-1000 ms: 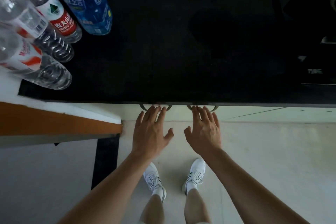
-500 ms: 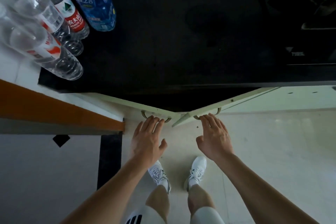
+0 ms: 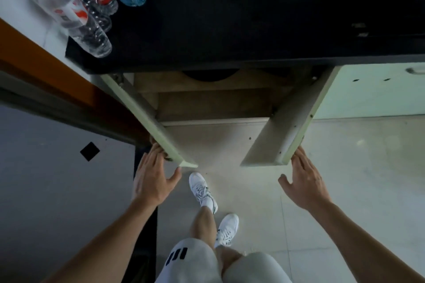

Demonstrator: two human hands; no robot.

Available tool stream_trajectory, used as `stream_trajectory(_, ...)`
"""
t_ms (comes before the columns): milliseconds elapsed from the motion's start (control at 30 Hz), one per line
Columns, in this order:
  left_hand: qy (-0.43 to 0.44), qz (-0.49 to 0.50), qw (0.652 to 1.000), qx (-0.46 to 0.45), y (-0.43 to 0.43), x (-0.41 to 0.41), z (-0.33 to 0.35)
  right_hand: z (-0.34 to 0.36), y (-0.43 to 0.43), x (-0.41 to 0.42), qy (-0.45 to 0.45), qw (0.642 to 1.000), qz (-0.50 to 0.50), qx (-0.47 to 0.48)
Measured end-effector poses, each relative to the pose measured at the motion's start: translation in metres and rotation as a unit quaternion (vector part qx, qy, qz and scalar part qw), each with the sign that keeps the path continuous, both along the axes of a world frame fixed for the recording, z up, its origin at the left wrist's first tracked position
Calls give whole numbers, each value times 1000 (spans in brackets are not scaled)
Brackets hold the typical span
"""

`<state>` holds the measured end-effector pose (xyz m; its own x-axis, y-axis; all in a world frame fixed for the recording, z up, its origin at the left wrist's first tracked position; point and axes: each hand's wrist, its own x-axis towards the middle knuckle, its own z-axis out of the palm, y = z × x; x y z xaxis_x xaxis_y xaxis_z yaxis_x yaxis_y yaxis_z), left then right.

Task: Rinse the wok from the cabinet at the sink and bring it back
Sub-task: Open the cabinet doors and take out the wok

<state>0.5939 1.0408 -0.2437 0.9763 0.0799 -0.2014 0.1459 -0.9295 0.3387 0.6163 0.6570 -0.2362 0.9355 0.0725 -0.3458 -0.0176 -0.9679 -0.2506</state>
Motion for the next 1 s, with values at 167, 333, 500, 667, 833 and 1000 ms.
stream_trajectory(167,3,164,985,-43,-3,-26,11,4,-1,-27,-7,995,-91,35)
stream_trajectory(333,-13,230,972,-49,-9,-17,24,10,-4,-14,-34,993,-112,16)
stream_trajectory(500,-25,-55,987,152,-5,2,25,15,4,5,-85,993,37,-72)
stream_trajectory(667,82,-136,969,187,-21,21,12,11,19,24,-80,976,138,-151)
stream_trajectory(833,167,-54,974,142,-43,36,5,13,56,41,2,948,207,-240)
stream_trajectory(1000,128,-25,982,137,-36,27,-9,2,77,52,37,963,127,-235)
